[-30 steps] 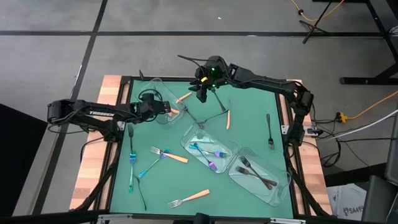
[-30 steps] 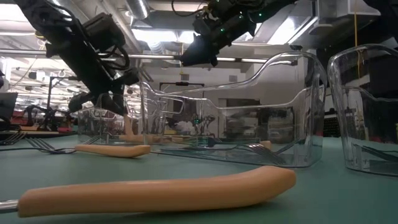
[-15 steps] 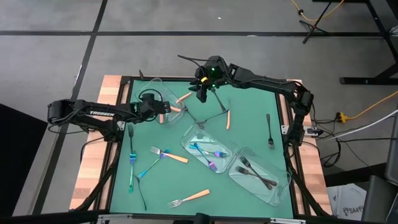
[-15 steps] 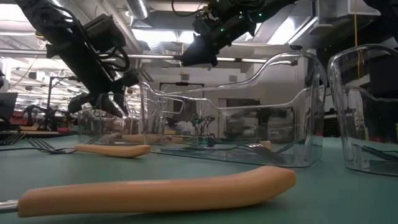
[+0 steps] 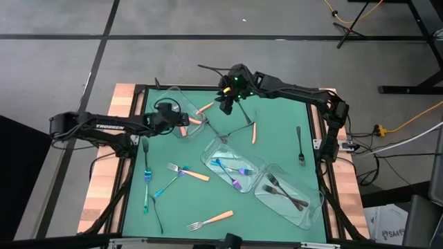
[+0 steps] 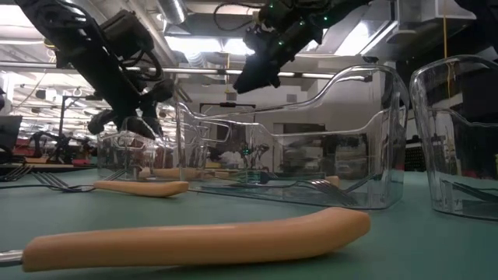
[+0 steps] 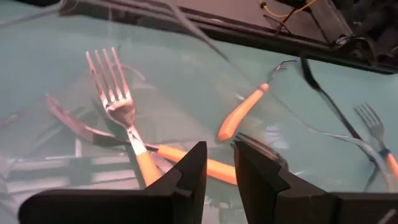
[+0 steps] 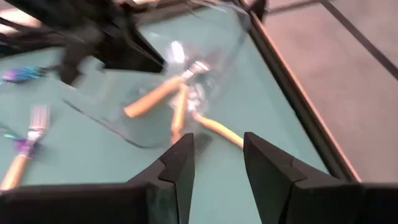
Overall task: Sort silverware by color (type)
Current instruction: Put the black fork into the bottom transparent bin
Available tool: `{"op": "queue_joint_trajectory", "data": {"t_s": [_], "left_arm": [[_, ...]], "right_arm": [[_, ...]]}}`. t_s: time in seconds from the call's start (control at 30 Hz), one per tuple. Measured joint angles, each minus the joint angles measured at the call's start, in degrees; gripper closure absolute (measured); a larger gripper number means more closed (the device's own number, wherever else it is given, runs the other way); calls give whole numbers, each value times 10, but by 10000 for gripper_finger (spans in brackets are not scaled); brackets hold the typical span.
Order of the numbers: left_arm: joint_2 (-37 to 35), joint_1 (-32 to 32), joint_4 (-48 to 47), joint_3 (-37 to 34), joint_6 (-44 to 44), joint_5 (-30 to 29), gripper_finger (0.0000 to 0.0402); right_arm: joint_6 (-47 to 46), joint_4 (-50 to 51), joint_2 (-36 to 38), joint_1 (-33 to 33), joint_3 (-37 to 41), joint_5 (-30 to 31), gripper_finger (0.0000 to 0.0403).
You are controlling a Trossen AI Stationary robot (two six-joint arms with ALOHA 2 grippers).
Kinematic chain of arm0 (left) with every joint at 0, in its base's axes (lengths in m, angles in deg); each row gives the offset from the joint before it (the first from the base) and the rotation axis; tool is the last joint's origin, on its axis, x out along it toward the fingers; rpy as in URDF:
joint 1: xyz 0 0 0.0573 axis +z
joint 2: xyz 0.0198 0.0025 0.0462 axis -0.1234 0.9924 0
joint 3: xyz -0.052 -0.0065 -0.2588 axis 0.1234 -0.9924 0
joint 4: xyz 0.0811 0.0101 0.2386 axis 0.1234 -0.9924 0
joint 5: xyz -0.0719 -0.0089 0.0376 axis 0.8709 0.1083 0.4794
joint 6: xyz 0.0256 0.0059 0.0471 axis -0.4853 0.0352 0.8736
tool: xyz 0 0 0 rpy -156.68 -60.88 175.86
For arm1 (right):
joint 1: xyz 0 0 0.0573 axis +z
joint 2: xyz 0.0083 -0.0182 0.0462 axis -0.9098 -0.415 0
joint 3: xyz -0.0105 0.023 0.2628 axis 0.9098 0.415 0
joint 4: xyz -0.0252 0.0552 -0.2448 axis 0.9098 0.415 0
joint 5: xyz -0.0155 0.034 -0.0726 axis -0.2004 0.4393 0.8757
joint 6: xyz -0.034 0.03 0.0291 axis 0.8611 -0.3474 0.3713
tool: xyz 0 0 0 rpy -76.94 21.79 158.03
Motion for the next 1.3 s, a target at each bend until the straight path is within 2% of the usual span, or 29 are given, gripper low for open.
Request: {"op": "queue_joint_trajectory", "data": {"t_s": [0.2, 0.47, 0.63, 0.93, 1.3], "left_arm": [[-38, 0, 1, 0, 58, 0, 327], [-90, -8, 9, 0, 157, 4, 327], [-103, -31, 9, 0, 188, 3, 327], [-102, -64, 8, 0, 190, 3, 328], [-101, -87, 7, 0, 191, 3, 328]], "right_arm": [[0, 46, 0, -4, 0, 66, 274], [0, 96, 0, -35, 0, 68, 274], [-2, 113, 0, -59, 0, 68, 274], [-28, 121, -10, -84, -1, 63, 274], [-66, 132, -67, -83, -1, 59, 274]]}}
